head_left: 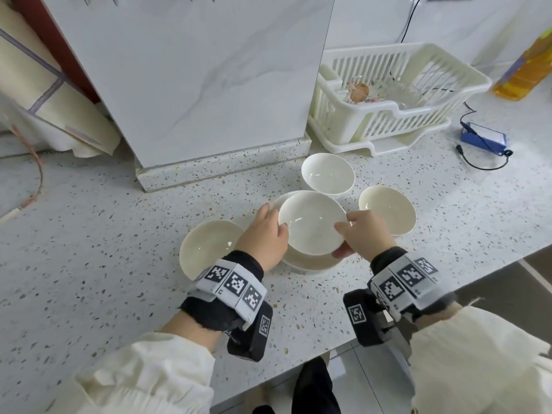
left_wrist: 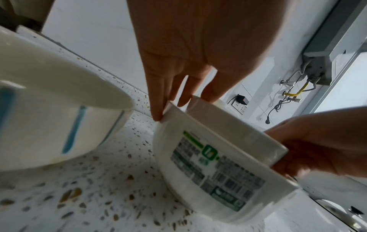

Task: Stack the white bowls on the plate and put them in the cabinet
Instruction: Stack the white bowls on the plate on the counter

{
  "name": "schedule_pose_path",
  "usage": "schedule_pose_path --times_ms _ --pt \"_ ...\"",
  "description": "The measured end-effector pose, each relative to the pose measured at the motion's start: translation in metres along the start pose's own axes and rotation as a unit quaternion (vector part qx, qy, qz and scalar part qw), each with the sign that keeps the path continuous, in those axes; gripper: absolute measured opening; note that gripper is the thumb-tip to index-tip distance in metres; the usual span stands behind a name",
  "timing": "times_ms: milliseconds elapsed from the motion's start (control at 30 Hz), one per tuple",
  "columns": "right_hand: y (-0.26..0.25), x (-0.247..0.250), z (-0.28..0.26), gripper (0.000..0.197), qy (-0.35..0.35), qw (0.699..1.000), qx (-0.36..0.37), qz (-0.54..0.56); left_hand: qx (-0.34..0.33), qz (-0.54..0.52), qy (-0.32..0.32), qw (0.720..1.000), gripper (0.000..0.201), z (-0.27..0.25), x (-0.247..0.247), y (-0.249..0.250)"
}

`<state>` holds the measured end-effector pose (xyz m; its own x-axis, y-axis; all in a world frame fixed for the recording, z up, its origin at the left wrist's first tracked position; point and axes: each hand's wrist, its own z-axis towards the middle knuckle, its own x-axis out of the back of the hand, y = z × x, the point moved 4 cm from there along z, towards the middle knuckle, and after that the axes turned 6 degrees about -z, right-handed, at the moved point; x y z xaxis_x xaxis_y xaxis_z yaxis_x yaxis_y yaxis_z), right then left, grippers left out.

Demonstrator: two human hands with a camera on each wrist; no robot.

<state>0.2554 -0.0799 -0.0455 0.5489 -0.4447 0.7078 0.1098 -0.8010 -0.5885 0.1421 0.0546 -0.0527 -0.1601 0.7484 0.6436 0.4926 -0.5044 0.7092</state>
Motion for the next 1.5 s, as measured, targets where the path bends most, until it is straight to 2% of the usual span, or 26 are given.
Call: schedule_pose_path --times_ms 100,400,566,700,766,866,1000,1066,1166,1366,1499 --pt "-0.002 -0.006 0.007 0.026 -0.008 1.000 0.015 -0.020 0.018 0.026 -0.009 0.999 0.044 0.006 -0.001 -0.008" --pt "-0.001 -0.011 0.018 0.028 -0.029 0.993 0.055 -0.105 0.040 0.071 -0.008 0.997 0.031 0.016 -0.002 -0.012" --pt "-0.005 -0.012 0.020 0.014 -0.056 0.979 0.057 -0.186 0.046 0.090 -0.011 0.995 0.029 0.017 -0.004 -0.014" --pt "-0.009 -0.009 0.016 0.017 -0.065 0.977 0.076 -0.189 0.053 0.097 -0.007 0.994 0.029 0.016 -0.004 -0.014" --pt "-0.011 0.000 0.016 0.025 -0.072 0.981 0.083 -0.158 0.053 0.099 -0.009 0.994 0.031 0.016 -0.003 -0.014" --pt "-0.010 0.024 0.026 0.022 -0.062 0.995 0.060 -0.058 0.035 0.075 0.002 0.997 0.039 0.016 -0.002 -0.012" --pt "-0.014 0.055 0.058 0.019 0.008 0.998 0.046 -0.046 0.022 0.062 0.012 0.998 0.057 0.020 -0.002 -0.008" --pt "-0.020 0.060 0.075 0.027 0.021 0.997 0.042 -0.059 0.021 0.085 0.016 0.996 0.065 0.023 -0.004 -0.008" --pt "-0.029 0.055 0.096 0.043 -0.005 0.994 0.019 -0.109 0.040 0.089 0.018 0.995 0.068 0.025 -0.008 -0.008" --pt "-0.031 0.040 0.120 0.042 -0.063 0.982 -0.028 -0.175 0.080 0.089 0.010 0.993 0.065 0.025 -0.009 -0.011" --pt "-0.030 0.035 0.125 0.039 -0.096 0.981 -0.051 -0.163 0.079 0.087 0.012 0.993 0.066 0.022 -0.010 -0.012"
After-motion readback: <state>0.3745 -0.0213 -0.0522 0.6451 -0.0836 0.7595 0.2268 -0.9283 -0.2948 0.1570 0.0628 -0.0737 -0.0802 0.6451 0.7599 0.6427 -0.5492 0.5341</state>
